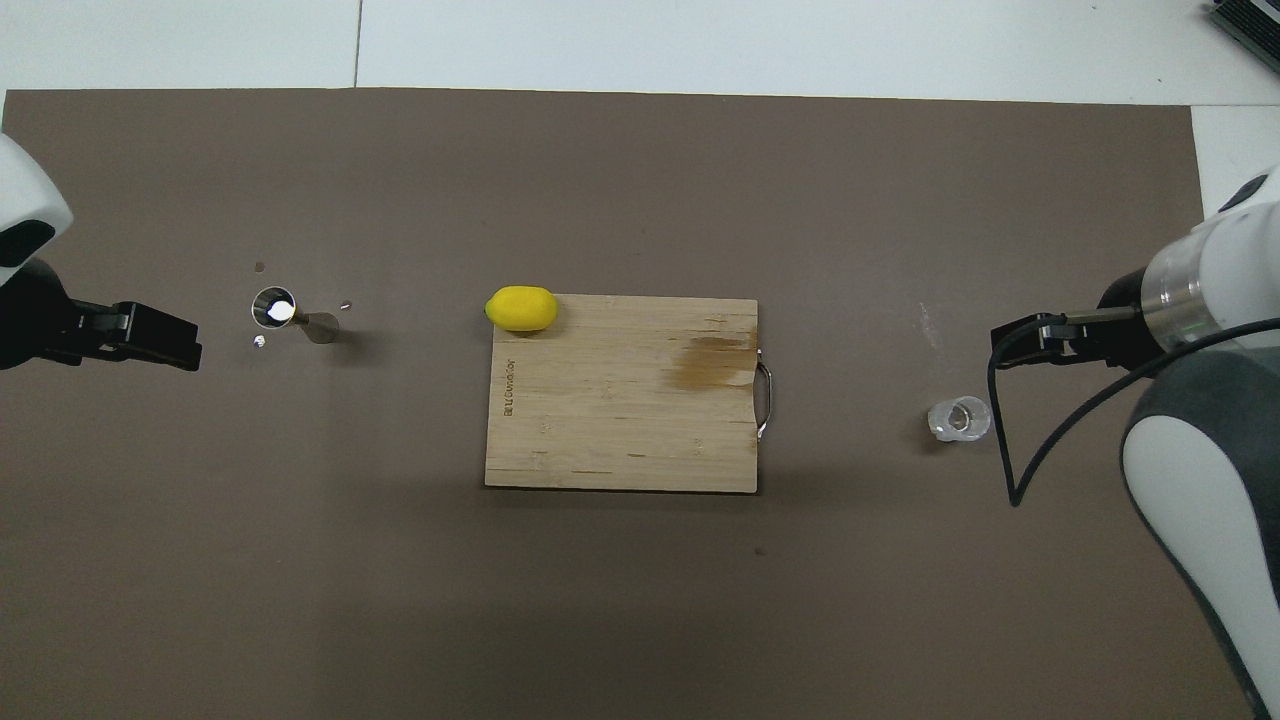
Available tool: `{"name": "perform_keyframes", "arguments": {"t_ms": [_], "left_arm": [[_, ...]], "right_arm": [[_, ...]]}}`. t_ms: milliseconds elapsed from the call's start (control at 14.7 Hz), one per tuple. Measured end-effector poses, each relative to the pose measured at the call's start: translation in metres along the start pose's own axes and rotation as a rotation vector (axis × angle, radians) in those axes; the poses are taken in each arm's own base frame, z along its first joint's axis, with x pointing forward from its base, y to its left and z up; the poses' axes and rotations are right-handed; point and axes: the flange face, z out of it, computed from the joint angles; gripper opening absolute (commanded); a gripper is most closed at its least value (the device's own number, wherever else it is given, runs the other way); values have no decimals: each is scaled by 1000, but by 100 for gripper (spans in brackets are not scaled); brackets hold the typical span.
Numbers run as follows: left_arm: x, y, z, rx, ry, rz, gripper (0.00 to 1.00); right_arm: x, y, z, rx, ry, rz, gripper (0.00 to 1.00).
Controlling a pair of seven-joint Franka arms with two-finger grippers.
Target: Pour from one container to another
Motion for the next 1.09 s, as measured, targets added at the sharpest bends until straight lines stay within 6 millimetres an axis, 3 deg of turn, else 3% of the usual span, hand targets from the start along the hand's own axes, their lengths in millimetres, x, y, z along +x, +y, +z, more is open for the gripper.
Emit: {"name": "perform_keyframes", "arguments": {"t_ms": [681, 1090], "left_arm": [[0, 9, 2, 2, -4, 16, 100], [0, 14, 18, -11, -36, 19, 100]], "right_arm": [[0, 0, 0, 0, 0, 0, 100], [0, 0, 0, 0, 0, 0, 100]]}}
